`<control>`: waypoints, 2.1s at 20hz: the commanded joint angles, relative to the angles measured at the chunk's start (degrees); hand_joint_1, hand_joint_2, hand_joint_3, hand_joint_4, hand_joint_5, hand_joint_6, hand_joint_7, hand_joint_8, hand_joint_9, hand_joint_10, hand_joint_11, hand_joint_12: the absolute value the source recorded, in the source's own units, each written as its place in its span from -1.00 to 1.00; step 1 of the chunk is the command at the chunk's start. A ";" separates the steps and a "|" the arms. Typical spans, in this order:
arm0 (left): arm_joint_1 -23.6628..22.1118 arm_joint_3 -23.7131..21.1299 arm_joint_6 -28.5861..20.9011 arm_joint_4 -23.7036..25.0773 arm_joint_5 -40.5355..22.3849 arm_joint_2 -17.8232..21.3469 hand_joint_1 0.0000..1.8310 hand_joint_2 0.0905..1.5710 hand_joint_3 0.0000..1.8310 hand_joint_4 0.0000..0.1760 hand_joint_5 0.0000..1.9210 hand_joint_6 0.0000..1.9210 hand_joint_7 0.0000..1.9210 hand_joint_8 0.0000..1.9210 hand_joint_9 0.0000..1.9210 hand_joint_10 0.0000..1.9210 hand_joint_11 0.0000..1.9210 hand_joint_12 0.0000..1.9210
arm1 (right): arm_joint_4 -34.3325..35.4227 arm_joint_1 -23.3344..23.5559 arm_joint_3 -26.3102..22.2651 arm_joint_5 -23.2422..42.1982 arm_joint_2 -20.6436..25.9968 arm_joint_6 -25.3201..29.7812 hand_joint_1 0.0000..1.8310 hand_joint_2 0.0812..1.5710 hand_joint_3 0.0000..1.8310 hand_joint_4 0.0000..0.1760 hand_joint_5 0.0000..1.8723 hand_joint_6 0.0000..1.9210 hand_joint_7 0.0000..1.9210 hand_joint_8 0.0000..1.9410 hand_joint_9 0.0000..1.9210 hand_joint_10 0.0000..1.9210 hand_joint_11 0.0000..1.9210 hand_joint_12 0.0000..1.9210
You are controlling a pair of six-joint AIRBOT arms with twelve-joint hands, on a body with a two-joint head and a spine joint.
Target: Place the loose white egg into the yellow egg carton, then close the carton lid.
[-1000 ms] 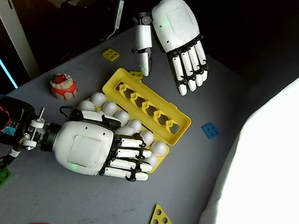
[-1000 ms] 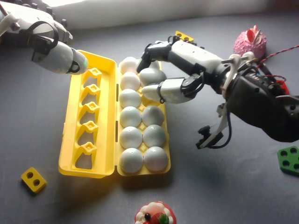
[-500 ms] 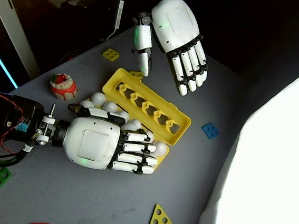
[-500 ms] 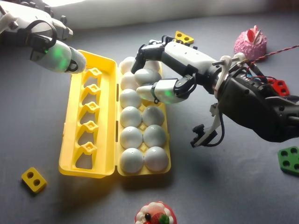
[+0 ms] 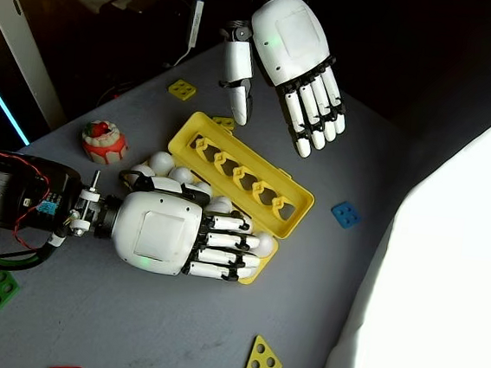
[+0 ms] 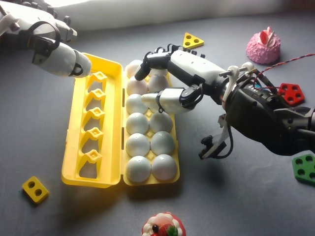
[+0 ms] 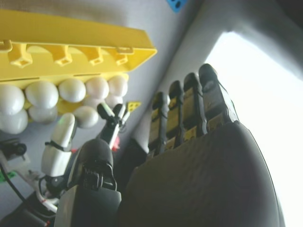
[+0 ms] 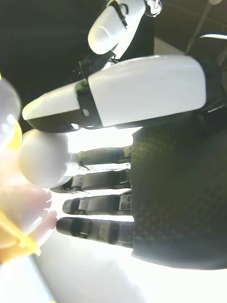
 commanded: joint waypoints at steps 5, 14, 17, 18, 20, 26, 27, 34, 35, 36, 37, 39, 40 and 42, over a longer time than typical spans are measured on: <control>-0.97 0.02 0.25 3.32 -1.96 0.15 -1.00 0.69 -1.00 -0.94 -0.83 -1.00 -0.88 -1.00 -0.92 -0.99 -1.00 -0.73 | -1.86 0.21 0.03 5.38 -0.20 0.63 -0.26 0.44 -1.00 -1.00 -0.80 -0.70 -0.79 -1.00 -0.95 -1.00 -1.00 -0.90; -2.01 0.73 -0.80 2.04 -1.73 0.14 -1.00 0.69 -1.00 -0.95 -0.85 -1.00 -0.92 -1.00 -0.95 -1.00 -1.00 -0.79 | -4.86 2.05 -0.13 3.90 3.08 0.77 -0.47 0.32 -1.00 -1.00 -0.99 -0.99 -0.95 -1.00 -1.00 -1.00 -1.00 -1.00; -2.51 1.33 -3.80 1.97 -1.74 0.15 -1.00 0.69 -1.00 -0.93 -0.85 -1.00 -0.89 -0.99 -0.93 -0.99 -1.00 -0.77 | -6.39 2.58 -0.81 1.72 6.11 0.76 -0.47 0.33 -1.00 -1.00 -0.99 -0.99 -0.95 -1.00 -1.00 -1.00 -1.00 -1.00; -2.54 1.74 -5.63 1.44 -1.72 0.14 -1.00 0.69 -1.00 -0.93 -0.85 -1.00 -0.89 -0.99 -0.93 -0.99 -1.00 -0.77 | -7.55 2.44 -1.77 0.81 8.18 0.73 -0.46 0.33 -1.00 -1.00 -0.98 -0.98 -0.94 -0.99 -0.99 -1.00 -1.00 -1.00; -2.54 2.50 -7.25 -0.70 -1.14 0.14 -1.00 0.68 -1.00 -0.90 -0.87 -1.00 -0.91 -1.00 -0.94 -1.00 -1.00 -0.80 | -9.31 2.39 -3.30 -1.89 10.76 0.43 -0.44 0.33 -1.00 -1.00 -0.96 -0.98 -0.92 -0.99 -0.99 -1.00 -1.00 -1.00; -1.73 5.72 -13.16 -8.65 0.68 0.07 -0.96 0.66 -1.00 -0.86 -0.76 -0.99 -0.74 -0.99 -0.78 -0.98 -1.00 -0.30 | -18.86 3.42 -8.58 -8.42 21.02 0.23 -0.76 0.49 -0.99 -1.00 -0.78 -0.95 -0.81 -0.97 -0.89 -0.98 -1.00 -0.74; -1.73 5.97 -13.80 -8.76 1.11 0.07 -0.94 0.65 -1.00 -0.91 -0.74 -0.98 -0.70 -0.98 -0.72 -0.97 -1.00 -0.20 | -19.19 3.47 -8.80 -9.40 22.07 0.23 -0.77 0.50 -0.99 -1.00 -0.76 -0.95 -0.78 -0.98 -0.87 -0.98 -1.00 -0.68; -1.27 7.75 -22.06 -8.97 4.74 0.09 -0.98 0.69 -1.00 -0.99 -0.47 -0.98 -0.34 -0.96 -0.54 -0.57 -1.00 0.51 | -35.33 2.85 -9.56 -9.75 29.50 11.03 -0.80 0.54 -1.00 -1.00 -0.73 -0.96 -0.70 -0.98 -0.83 -0.97 -1.00 -0.69; -0.94 7.92 -23.19 -9.07 4.74 0.08 -1.00 0.69 -1.00 -0.98 -0.46 -0.98 -0.33 -0.96 -0.62 -0.35 -1.00 0.55 | -36.36 2.78 -9.83 -9.72 30.23 12.37 -0.79 0.54 -1.00 -1.00 -0.73 -0.96 -0.70 -0.98 -0.82 -0.97 -1.00 -0.68; -0.42 8.06 -24.43 -9.23 4.73 0.08 -0.99 0.71 -1.00 -1.00 -0.46 -0.98 -0.33 -0.95 -0.70 -0.19 -1.00 0.56 | -37.39 2.73 -10.42 -9.57 31.40 13.35 -0.76 0.53 -1.00 -1.00 -0.72 -0.96 -0.70 -0.99 -0.82 -0.97 -1.00 -0.66; 0.07 8.18 -25.68 -9.23 4.73 0.09 -1.00 0.72 -1.00 -1.00 -0.45 -0.98 -0.33 -0.94 -0.73 -0.11 -1.00 0.58 | -37.78 2.35 -11.44 -8.90 32.81 13.36 -0.75 0.53 -1.00 -1.00 -0.72 -0.96 -0.71 -1.00 -0.83 -0.98 -1.00 -0.68; 0.83 8.28 -27.09 -9.23 4.74 0.09 -1.00 0.72 -1.00 -1.00 -0.45 -0.98 -0.34 -0.93 -0.75 -0.03 -1.00 0.62 | -38.61 0.39 -13.04 -3.77 34.81 13.36 -0.74 0.53 -1.00 -1.00 -0.74 -0.98 -0.71 -0.99 -0.83 -0.99 -1.00 -0.85; 1.38 8.31 -28.08 -9.23 4.73 0.09 -1.00 0.72 -1.00 -1.00 -0.45 -0.98 -0.34 -0.91 -0.75 0.01 -1.00 0.64 | -38.92 -1.22 -13.83 0.19 35.64 13.36 -0.74 0.53 -1.00 -1.00 -0.74 -0.98 -0.70 -0.99 -0.82 -0.98 -1.00 -0.91; 3.14 8.39 -30.95 -9.23 4.08 0.07 -1.00 0.72 -1.00 -1.00 -0.45 -0.98 -0.33 -0.88 -0.74 0.04 -1.00 0.68 | -42.25 -3.32 -14.92 3.32 36.51 13.44 -0.74 0.53 -1.00 -1.00 -0.74 -0.99 -0.70 -1.00 -0.82 -0.99 -1.00 -0.99</control>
